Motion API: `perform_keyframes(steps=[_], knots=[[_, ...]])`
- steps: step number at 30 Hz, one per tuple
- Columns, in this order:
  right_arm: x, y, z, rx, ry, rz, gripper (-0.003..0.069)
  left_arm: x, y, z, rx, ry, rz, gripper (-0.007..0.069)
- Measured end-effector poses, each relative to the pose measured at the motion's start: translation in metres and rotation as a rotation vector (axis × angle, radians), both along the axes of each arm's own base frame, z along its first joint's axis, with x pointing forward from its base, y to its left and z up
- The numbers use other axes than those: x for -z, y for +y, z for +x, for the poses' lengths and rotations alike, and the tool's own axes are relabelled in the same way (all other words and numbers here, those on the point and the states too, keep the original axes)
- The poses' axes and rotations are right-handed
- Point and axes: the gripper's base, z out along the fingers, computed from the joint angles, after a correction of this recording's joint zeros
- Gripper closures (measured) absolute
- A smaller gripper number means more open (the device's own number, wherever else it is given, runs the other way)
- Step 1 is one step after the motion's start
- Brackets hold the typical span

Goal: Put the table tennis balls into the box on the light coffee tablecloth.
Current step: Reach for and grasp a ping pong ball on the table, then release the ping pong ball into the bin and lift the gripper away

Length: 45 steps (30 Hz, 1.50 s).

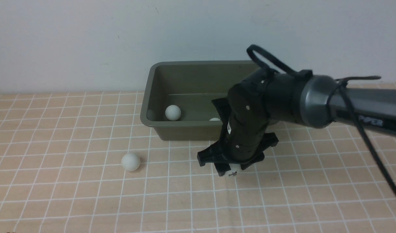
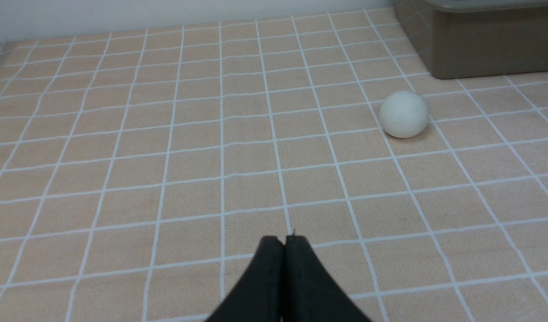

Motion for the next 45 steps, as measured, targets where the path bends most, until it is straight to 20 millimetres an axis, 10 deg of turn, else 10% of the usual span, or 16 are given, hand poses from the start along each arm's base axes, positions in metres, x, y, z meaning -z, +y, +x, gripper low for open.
perform_keyframes(steps=[10,24,45], knots=[[-0.069,-0.009,0.01,-0.126,-0.402,0.071,0.0294,0.0,0.0,0.0,0.0,0.0,0.0,0.0693],[-0.033,-0.059,0.079,-0.006,-0.533,0.092,0.0294,0.0,0.0,0.0,0.0,0.0,0.0,0.0693],[-0.008,-0.055,0.084,-0.022,-0.486,0.071,0.0242,0.0,0.0,0.0,0.0,0.0,0.0,0.0693]])
